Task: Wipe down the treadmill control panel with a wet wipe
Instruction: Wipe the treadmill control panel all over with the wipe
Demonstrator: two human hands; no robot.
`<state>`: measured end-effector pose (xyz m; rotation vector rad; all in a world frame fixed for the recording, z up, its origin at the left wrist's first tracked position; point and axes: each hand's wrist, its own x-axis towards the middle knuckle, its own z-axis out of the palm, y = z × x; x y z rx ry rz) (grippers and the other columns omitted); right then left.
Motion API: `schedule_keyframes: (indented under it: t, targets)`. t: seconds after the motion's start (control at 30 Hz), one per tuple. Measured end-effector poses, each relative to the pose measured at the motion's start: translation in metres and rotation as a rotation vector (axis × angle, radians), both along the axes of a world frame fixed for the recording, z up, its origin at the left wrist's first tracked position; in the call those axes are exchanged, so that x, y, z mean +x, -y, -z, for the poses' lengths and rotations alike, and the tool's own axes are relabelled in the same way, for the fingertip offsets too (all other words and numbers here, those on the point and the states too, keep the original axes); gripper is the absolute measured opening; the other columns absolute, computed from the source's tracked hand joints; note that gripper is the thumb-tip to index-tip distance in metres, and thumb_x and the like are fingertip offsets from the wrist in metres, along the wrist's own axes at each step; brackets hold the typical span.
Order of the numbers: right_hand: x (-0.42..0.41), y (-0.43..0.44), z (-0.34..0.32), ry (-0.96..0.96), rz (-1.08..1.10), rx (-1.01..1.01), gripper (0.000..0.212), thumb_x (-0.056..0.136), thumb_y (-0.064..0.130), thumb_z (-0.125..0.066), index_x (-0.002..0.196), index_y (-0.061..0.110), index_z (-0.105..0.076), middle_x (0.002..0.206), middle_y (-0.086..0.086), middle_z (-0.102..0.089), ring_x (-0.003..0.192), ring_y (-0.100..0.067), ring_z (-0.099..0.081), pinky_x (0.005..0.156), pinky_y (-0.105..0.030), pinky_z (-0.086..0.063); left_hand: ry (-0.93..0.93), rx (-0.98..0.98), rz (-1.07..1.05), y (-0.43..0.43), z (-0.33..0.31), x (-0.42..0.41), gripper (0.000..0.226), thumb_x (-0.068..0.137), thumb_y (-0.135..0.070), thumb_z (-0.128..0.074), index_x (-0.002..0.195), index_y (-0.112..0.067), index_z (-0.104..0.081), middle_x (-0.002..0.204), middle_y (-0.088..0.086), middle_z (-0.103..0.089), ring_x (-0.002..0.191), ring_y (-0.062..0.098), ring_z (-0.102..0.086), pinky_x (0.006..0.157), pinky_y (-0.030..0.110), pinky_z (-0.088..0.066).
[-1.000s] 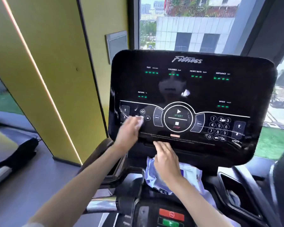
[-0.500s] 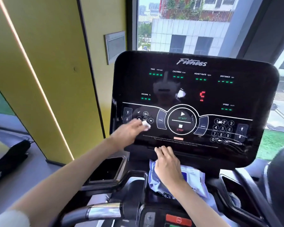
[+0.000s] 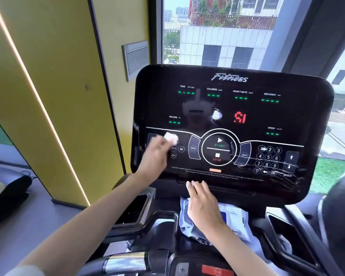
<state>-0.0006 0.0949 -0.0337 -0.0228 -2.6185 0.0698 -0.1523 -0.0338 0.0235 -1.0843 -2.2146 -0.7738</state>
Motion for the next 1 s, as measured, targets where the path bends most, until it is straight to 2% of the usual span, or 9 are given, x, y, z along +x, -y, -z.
schedule_keyframes:
  t: [0.07,0.1,0.23,0.37,0.4,0.53,0.7,0.87,1.0]
  targets:
    - [0.001,-0.001,-0.001,0.010,-0.002,0.010,0.061,0.041,-0.003,-0.077,0.101,0.001,-0.069,0.090,-0.006,-0.067,0.081,-0.028,-0.064,0.072,-0.029,-0.055,-0.136,-0.247,0.191,0.004,0.004,0.003,0.059,0.070,0.020,-0.057,0.120,-0.011,-0.057,0.092,0.009,-0.050,0.084,0.022,-0.046,0.051,0.034,-0.050]
    - [0.001,-0.001,-0.002,0.014,-0.003,0.012,0.062,0.039,-0.004,-0.077,0.101,0.001,-0.069,0.090,-0.006,-0.068,0.080,-0.028,-0.065,0.072,-0.029,-0.055,-0.134,-0.206,0.174,0.008,0.001,-0.004,0.056,0.072,0.018,-0.056,0.119,-0.012,-0.057,0.092,0.011,-0.051,0.084,0.023,-0.047,0.052,0.034,-0.051]
    - [0.002,0.000,-0.004,0.007,-0.008,0.006,0.064,0.037,-0.006,-0.078,0.100,0.001,-0.069,0.088,-0.006,-0.068,0.079,-0.029,-0.066,0.071,-0.030,-0.055,0.134,0.342,-0.247,0.003,-0.015,-0.010,0.044,0.077,0.019,-0.050,0.115,-0.002,-0.060,0.085,0.012,-0.049,0.077,0.027,-0.047,0.065,0.043,-0.050]
    - [0.003,-0.001,-0.004,0.015,-0.020,0.022,0.065,0.036,-0.004,-0.079,0.100,0.002,-0.069,0.089,-0.006,-0.068,0.079,-0.027,-0.065,0.070,-0.029,-0.055,-0.132,-0.200,0.155,-0.005,-0.003,0.003,0.065,0.067,0.024,-0.053,0.124,-0.009,-0.051,0.099,0.007,-0.043,0.086,0.022,-0.043,0.055,0.036,-0.050]
    - [0.003,-0.001,-0.004,0.018,-0.017,0.025,0.065,0.036,-0.003,-0.079,0.100,0.002,-0.069,0.089,-0.006,-0.068,0.079,-0.028,-0.066,0.071,-0.029,-0.055,-0.140,-0.201,0.167,0.000,-0.004,-0.003,0.063,0.069,0.023,-0.053,0.123,-0.010,-0.051,0.099,0.005,-0.042,0.086,0.021,-0.043,0.056,0.035,-0.050]
    - [0.003,-0.002,-0.003,0.016,-0.012,0.028,0.066,0.036,-0.003,-0.079,0.101,0.001,-0.069,0.090,-0.007,-0.068,0.080,-0.028,-0.066,0.076,-0.031,-0.054,0.177,0.368,-0.261,0.002,-0.013,-0.008,0.042,0.081,0.017,-0.050,0.117,-0.004,-0.059,0.089,0.006,-0.044,0.079,0.020,-0.044,0.069,0.037,-0.048]
    - [0.005,-0.003,-0.006,0.019,-0.043,0.031,0.063,0.038,0.001,-0.081,0.101,0.002,-0.070,0.090,-0.005,-0.068,0.080,-0.026,-0.066,0.074,-0.030,-0.055,-0.023,-0.175,0.215,-0.012,0.006,0.010,0.065,0.069,0.023,-0.047,0.122,-0.014,-0.053,0.096,0.012,-0.050,0.085,0.023,-0.047,0.061,0.037,-0.051]
    - [0.005,-0.004,-0.006,0.015,-0.055,0.006,0.063,0.041,0.000,-0.079,0.103,0.002,-0.068,0.094,-0.005,-0.068,0.083,-0.026,-0.065,0.077,-0.030,-0.054,0.152,0.408,-0.220,-0.018,-0.034,-0.013,0.037,0.081,0.017,-0.049,0.112,0.000,-0.062,0.089,0.008,-0.046,0.080,0.026,-0.047,0.072,0.038,-0.046]
    - [0.005,-0.006,-0.005,0.020,-0.064,0.011,0.064,0.040,0.002,-0.079,0.103,0.002,-0.069,0.094,-0.005,-0.068,0.083,-0.025,-0.065,0.077,-0.028,-0.054,-0.065,-0.105,0.162,-0.032,-0.015,0.000,0.063,0.068,0.021,-0.046,0.121,-0.011,-0.056,0.097,0.006,-0.049,0.086,0.024,-0.045,0.066,0.041,-0.049]
